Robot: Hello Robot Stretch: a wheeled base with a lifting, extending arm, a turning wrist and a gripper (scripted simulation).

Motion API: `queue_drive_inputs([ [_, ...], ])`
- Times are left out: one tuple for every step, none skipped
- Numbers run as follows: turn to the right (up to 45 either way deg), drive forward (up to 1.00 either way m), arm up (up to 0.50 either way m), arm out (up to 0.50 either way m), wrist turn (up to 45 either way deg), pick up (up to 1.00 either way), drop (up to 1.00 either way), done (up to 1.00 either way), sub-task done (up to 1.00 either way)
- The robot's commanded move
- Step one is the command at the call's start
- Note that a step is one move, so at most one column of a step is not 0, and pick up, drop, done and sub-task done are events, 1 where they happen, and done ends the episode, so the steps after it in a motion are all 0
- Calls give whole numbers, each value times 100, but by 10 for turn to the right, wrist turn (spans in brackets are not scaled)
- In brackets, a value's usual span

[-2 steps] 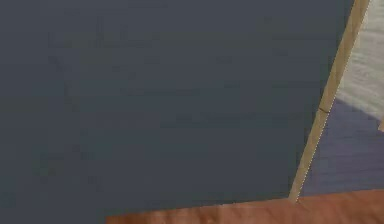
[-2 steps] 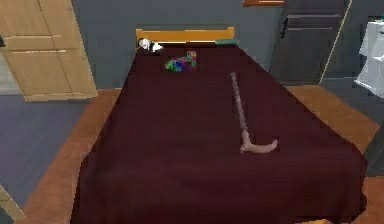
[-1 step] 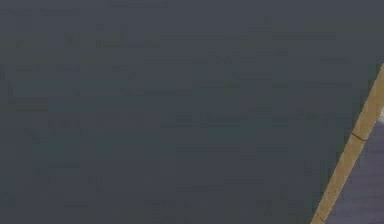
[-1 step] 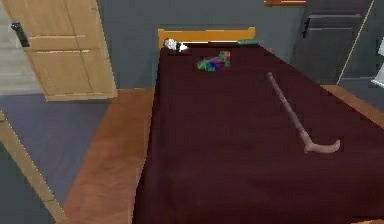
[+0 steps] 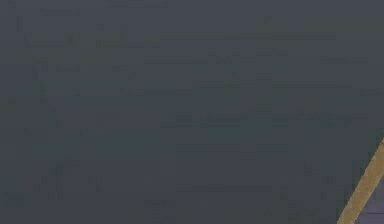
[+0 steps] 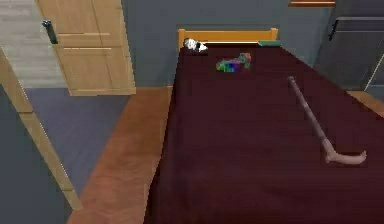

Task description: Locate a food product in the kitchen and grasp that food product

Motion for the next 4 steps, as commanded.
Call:
queue_drive_inputs([
  [0,30,0,0,0,0,0,0,0],
  [450,0,0,0,0,0,0,0,0],
  [270,0,0,0,0,0,0,0,0],
  [0,100,0,0,0,0,0,0,0],
])
